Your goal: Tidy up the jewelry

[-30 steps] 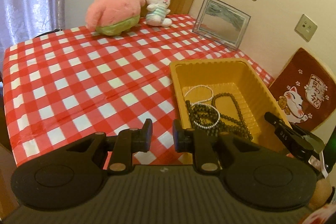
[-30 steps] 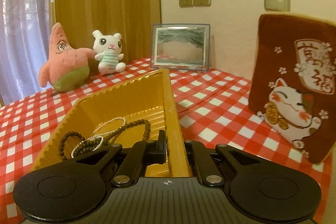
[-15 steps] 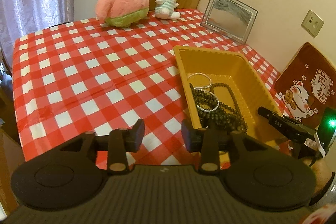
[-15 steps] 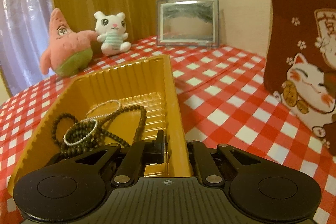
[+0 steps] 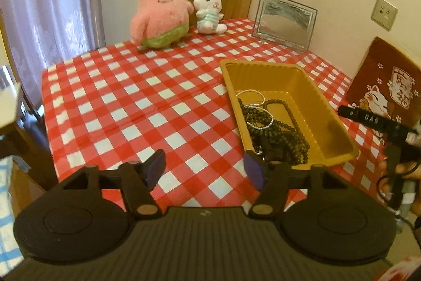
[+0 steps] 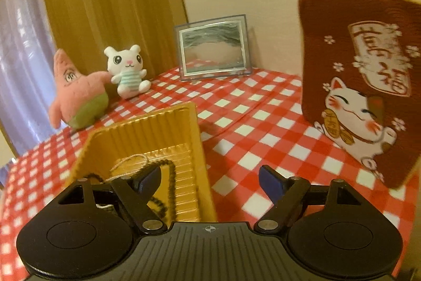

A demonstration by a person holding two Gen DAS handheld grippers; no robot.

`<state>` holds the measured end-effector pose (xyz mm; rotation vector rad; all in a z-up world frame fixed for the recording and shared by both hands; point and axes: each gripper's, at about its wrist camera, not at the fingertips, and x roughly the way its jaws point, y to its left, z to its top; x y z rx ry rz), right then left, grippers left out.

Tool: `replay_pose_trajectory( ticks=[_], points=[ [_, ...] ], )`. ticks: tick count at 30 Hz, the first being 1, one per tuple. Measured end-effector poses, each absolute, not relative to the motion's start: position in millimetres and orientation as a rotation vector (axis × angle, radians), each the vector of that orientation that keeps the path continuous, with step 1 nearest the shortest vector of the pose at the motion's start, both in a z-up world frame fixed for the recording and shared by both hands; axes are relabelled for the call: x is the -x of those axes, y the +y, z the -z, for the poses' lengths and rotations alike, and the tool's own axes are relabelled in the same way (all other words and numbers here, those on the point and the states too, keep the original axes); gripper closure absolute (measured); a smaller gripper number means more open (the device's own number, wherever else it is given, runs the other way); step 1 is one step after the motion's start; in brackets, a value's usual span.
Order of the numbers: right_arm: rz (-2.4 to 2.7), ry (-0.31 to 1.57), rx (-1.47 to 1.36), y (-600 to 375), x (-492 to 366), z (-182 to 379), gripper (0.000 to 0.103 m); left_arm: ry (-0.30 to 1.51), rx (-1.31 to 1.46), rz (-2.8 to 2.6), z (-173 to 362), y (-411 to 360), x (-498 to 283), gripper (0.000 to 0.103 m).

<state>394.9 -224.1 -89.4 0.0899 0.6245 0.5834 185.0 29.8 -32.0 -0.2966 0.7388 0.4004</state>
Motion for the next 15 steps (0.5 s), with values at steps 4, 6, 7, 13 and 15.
replay_pose_trajectory(
  ticks=[4, 6, 7, 13, 15],
  points=[
    [-0.622, 0.695, -0.123, -232, -369, 66, 0.022, 0.738, 0.264, -0.362, 24, 17, -177, 0.038],
    [-0.663, 0.725, -0.131, -235, -352, 58, 0.022, 0.738, 0.254, -0.338, 20, 11, -173, 0.038],
    [-0.681, 0.743, -0.115, -236, -343, 54, 0.022, 0.739, 0.253, -0.326, 18, 9, -170, 0.038],
    [-0.680, 0.802, 0.014, -231, -277, 50, 0.022, 0.783, 0.282, -0.248, 15, 4, -149, 0.038],
    [-0.676, 0.834, 0.026, -232, -254, 51, 0.022, 0.793, 0.280, -0.236, 14, 2, -138, 0.038]
  ],
)
